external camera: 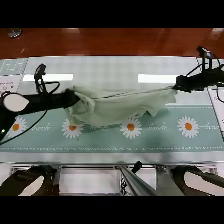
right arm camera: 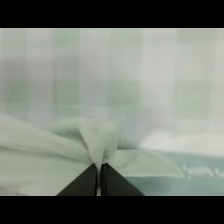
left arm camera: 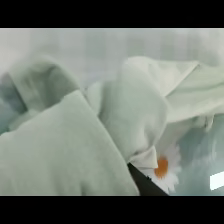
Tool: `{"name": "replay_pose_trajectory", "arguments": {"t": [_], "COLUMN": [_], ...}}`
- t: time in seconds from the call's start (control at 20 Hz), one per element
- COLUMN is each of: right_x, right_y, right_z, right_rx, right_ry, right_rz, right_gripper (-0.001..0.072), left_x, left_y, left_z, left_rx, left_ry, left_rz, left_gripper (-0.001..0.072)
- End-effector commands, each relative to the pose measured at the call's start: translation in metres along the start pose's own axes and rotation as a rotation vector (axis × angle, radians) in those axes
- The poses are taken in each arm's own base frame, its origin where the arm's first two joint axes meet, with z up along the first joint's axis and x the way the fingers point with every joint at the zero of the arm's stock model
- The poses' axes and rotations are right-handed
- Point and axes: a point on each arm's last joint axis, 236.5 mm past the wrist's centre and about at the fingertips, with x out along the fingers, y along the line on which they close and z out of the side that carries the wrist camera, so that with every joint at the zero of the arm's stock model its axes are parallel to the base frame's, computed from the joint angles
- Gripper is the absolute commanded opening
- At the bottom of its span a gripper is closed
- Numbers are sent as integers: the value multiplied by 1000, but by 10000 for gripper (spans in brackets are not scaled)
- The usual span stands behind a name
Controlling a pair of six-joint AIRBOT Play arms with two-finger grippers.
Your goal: Fold the shirts.
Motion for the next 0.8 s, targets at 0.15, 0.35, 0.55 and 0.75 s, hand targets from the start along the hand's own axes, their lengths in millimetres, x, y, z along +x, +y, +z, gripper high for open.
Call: {"name": "replay_pose_trajectory", "arguments": {"t": [0.15,0.35,0.55,0.75], "right_x": [64,81,72,71], "right_y": [-4,-9,-6,-3], "right_z": [37,25,25,18], "right_rx": [80,87,73,66], "right_ry": [-115,-57,-61,-31], "right_rz": [-3,-8,-5,0], "right_gripper": [29,29,29,30], "left_x": [69,79,19,-68], "left_y": [38,51,58,111], "left_z": [34,19,47,54], "left_rx": [-65,-73,-49,-190], "left_ry": [-11,69,156,176], "left_rz": [71,80,25,118], "left_gripper": [27,84,536,602]}}
